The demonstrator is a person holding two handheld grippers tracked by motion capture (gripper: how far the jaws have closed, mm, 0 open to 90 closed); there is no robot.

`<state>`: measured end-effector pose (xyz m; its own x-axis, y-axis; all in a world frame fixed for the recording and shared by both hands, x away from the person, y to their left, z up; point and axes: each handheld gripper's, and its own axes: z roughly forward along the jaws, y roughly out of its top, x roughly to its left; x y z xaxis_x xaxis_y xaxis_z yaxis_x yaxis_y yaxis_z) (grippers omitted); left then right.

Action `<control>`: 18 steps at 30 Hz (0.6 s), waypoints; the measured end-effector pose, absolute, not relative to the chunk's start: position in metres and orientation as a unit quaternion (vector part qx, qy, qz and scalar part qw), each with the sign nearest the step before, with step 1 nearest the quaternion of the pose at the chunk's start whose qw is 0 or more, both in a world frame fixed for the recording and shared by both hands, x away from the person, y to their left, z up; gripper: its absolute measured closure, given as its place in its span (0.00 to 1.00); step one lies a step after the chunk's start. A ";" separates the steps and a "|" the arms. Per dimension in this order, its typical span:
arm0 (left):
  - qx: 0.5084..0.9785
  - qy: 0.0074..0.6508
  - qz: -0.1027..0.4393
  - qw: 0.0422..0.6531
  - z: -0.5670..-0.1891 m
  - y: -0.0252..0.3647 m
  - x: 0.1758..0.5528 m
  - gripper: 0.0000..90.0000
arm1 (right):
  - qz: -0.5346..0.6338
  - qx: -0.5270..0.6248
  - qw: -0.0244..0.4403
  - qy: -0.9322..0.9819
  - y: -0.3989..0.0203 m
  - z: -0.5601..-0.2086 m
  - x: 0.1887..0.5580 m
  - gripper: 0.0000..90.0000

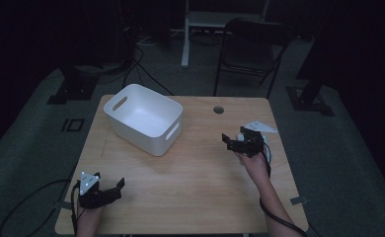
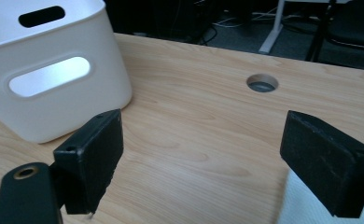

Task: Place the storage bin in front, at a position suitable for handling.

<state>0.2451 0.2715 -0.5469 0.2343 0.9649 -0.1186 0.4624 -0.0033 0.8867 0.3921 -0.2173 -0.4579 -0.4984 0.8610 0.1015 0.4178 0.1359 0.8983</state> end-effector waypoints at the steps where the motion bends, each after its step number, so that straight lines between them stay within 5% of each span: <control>1: 0.649 0.550 0.283 0.443 -0.547 0.272 0.245 0.02 | 0.485 0.443 0.227 0.719 -0.215 -0.457 0.393 0.14; 18: 0.652 0.545 0.281 0.445 -0.547 0.268 0.244 0.02 | 0.487 0.413 0.212 0.740 -0.174 -0.448 0.413 0.14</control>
